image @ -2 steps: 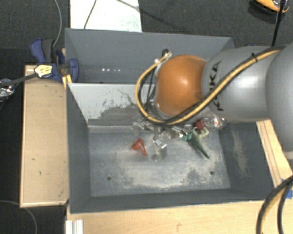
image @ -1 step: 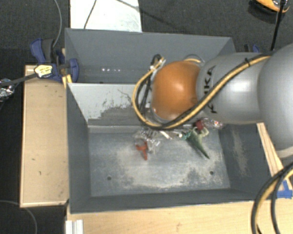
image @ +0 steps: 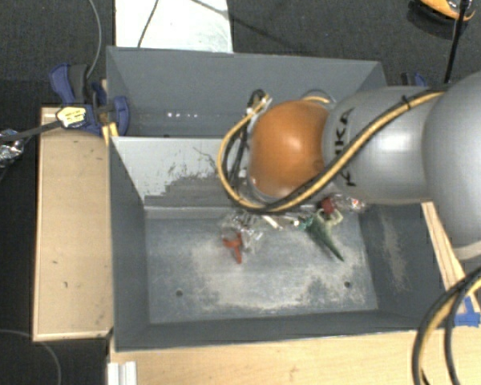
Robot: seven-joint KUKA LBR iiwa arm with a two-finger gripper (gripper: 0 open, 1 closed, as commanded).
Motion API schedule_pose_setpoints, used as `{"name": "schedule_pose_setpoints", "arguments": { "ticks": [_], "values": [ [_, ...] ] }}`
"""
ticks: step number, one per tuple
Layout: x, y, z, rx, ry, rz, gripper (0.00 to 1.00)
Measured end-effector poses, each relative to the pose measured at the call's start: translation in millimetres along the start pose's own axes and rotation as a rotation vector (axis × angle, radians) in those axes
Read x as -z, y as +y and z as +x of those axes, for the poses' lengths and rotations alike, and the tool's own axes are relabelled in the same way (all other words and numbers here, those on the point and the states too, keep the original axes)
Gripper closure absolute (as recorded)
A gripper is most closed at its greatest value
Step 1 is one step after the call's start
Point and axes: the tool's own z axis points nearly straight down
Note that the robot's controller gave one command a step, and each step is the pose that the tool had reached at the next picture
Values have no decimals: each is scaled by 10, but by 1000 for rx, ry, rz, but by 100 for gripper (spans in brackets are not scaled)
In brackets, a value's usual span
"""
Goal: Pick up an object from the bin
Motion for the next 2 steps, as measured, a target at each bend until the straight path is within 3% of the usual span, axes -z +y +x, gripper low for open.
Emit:
{"name": "schedule_pose_setpoints", "arguments": {
  "ticks": [2],
  "values": [
    [221,13,13,-3,4,-3,100]
  ]
}}
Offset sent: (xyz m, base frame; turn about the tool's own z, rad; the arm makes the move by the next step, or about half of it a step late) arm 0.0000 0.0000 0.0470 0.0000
